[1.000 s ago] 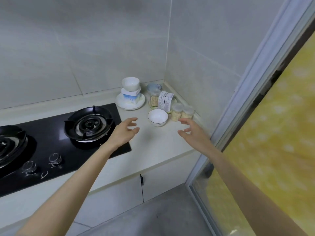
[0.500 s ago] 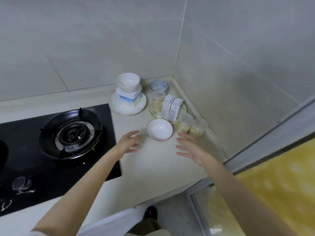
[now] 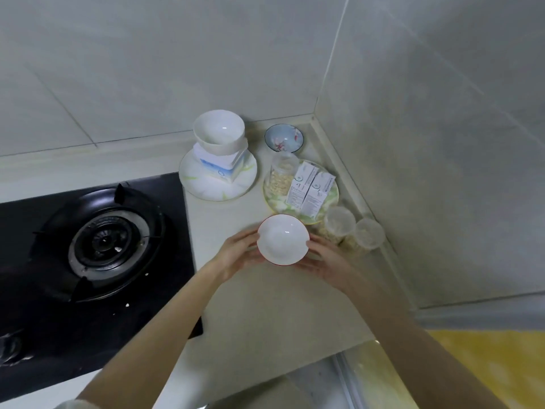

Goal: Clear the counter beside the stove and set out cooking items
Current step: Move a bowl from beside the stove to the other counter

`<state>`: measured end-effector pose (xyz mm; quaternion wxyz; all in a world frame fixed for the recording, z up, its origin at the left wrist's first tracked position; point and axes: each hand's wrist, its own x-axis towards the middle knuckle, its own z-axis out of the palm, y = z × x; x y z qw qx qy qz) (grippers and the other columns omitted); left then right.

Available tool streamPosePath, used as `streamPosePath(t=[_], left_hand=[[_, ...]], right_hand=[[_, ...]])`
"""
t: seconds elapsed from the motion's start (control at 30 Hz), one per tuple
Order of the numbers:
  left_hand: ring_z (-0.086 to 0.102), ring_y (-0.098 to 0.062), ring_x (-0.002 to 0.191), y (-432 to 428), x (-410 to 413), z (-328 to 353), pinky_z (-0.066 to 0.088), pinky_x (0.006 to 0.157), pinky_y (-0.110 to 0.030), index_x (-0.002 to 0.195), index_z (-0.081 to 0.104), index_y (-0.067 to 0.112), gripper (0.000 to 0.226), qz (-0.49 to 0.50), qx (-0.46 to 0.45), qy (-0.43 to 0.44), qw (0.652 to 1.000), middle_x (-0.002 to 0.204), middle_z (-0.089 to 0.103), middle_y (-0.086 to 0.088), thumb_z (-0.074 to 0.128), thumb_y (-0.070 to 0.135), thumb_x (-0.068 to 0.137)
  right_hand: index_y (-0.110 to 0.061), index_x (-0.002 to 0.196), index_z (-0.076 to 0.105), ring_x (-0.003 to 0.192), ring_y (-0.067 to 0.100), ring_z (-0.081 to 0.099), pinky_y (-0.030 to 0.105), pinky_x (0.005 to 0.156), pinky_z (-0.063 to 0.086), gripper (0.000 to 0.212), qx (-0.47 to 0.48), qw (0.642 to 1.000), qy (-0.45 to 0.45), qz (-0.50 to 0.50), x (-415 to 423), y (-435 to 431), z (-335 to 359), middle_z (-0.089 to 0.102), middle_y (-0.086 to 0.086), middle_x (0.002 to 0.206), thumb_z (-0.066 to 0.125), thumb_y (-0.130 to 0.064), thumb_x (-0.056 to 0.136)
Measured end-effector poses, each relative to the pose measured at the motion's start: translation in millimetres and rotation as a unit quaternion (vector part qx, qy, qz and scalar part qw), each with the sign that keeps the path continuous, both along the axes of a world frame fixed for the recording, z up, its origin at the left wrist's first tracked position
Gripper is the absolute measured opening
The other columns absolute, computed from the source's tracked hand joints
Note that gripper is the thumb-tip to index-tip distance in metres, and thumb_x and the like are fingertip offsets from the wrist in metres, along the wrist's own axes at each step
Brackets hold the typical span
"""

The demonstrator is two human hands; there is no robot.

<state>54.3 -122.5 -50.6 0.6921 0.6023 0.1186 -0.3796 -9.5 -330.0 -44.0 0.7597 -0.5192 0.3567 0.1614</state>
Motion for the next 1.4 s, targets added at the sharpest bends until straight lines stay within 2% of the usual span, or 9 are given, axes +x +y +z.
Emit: streamPosePath(t=[0.13, 0.27, 0.37, 0.47, 0.63, 0.93, 1.1, 1.23, 1.4], left_hand=[[0.069, -0.026, 0.099, 2.2, -3.7, 0.2, 0.058, 0.081, -0.037, 0.124, 0.063, 0.02, 0.032, 0.013, -0.015, 0.001, 1.0, 0.12, 0.067, -0.007, 0.056, 0.013, 0.094], [0.069, -0.027, 0.102, 12.2, -16.4, 7.2, 0.058, 0.082, -0.037, 0.126, 0.061, 0.019, 0.032, 0.044, -0.027, -0.003, 0.999, 0.12, 0.068, -0.005, 0.056, 0.015, 0.095], [0.069, -0.028, 0.101, 21.6, -30.6, 22.2, 0.058, 0.082, -0.036, 0.124, 0.063, 0.019, 0.03, 0.063, -0.034, -0.015, 0.997, 0.117, 0.069, -0.004, 0.057, 0.016, 0.094], [0.069, -0.03, 0.101, 31.3, -47.3, 40.7, 0.058, 0.081, -0.036, 0.122, 0.064, 0.016, 0.03, 0.09, -0.046, -0.02, 0.995, 0.119, 0.067, -0.007, 0.061, 0.017, 0.092], [0.067, -0.03, 0.105, 53.0, -100.1, 71.6, 0.055, 0.091, -0.039, 0.125, 0.063, 0.019, 0.034, 0.114, -0.059, -0.061, 0.99, 0.125, 0.064, -0.011, 0.063, 0.022, 0.091], [0.066, -0.028, 0.108, 112.8, -246.0, 125.6, 0.055, 0.09, -0.037, 0.125, 0.063, 0.024, 0.038, 0.228, -0.022, -0.124, 0.965, 0.12, 0.066, -0.009, 0.067, 0.028, 0.088], [0.069, -0.028, 0.101, 158.7, -344.9, 150.1, 0.058, 0.081, -0.032, 0.12, 0.066, 0.021, 0.033, 0.359, -0.013, -0.127, 0.924, 0.114, 0.07, -0.006, 0.069, 0.021, 0.087], [0.068, -0.025, 0.105, 196.6, -436.6, 162.7, 0.057, 0.085, -0.032, 0.125, 0.063, 0.023, 0.035, 0.438, -0.017, -0.149, 0.887, 0.115, 0.07, -0.001, 0.064, 0.018, 0.09], [0.065, -0.029, 0.109, 244.5, -546.3, 168.2, 0.056, 0.088, -0.035, 0.132, 0.055, 0.02, 0.041, 0.544, -0.001, -0.167, 0.822, 0.121, 0.067, -0.007, 0.06, 0.011, 0.092]], right_hand=[[-0.009, 0.126, 0.057, 0.097, 0.034, 0.068, 0.039, 0.067, 0.059, 0.033, 0.005, 1.0, -0.01, -0.001, 0.4, 1.0, 0.7, 0.062, 0.012, 0.124, 0.054, -0.004, 0.094], [-0.011, 0.125, 0.06, 0.098, 0.036, 0.069, 0.04, 0.076, 0.059, 0.032, 0.0, 0.998, -0.044, 0.051, -5.0, 3.2, 10.5, 0.062, 0.011, 0.126, 0.054, -0.005, 0.094], [-0.01, 0.125, 0.056, 0.091, 0.038, 0.07, 0.04, 0.072, 0.06, 0.033, 0.007, 0.998, -0.046, 0.048, -12.5, 6.1, 24.3, 0.062, 0.015, 0.123, 0.058, -0.007, 0.092], [-0.013, 0.113, 0.061, 0.085, 0.036, 0.071, 0.038, 0.067, 0.06, 0.022, 0.024, 0.996, -0.062, 0.056, -23.7, 8.8, 42.8, 0.065, 0.014, 0.113, 0.058, -0.005, 0.092], [-0.014, 0.106, 0.064, 0.082, 0.034, 0.071, 0.038, 0.068, 0.059, 0.017, 0.045, 0.985, -0.113, 0.122, -55.4, 19.7, 79.9, 0.071, 0.011, 0.095, 0.058, -0.006, 0.093], [-0.01, 0.122, 0.057, 0.078, 0.031, 0.071, 0.038, 0.066, 0.061, 0.028, 0.073, 0.945, -0.159, 0.275, -129.0, 81.4, 130.1, 0.065, 0.017, 0.11, 0.055, -0.006, 0.094], [-0.009, 0.122, 0.058, 0.081, 0.034, 0.069, 0.038, 0.066, 0.06, 0.028, 0.09, 0.907, -0.172, 0.374, -176.6, 143.7, 147.4, 0.063, 0.015, 0.107, 0.055, -0.007, 0.095], [-0.012, 0.121, 0.059, 0.085, 0.032, 0.071, 0.041, 0.073, 0.06, 0.028, 0.101, 0.861, -0.176, 0.467, -223.0, 210.4, 157.5, 0.065, 0.012, 0.108, 0.057, -0.008, 0.094], [-0.01, 0.125, 0.058, 0.087, 0.034, 0.069, 0.04, 0.074, 0.06, 0.033, 0.126, 0.794, -0.171, 0.569, -290.2, 297.9, 167.2, 0.065, 0.014, 0.11, 0.057, -0.004, 0.093]])
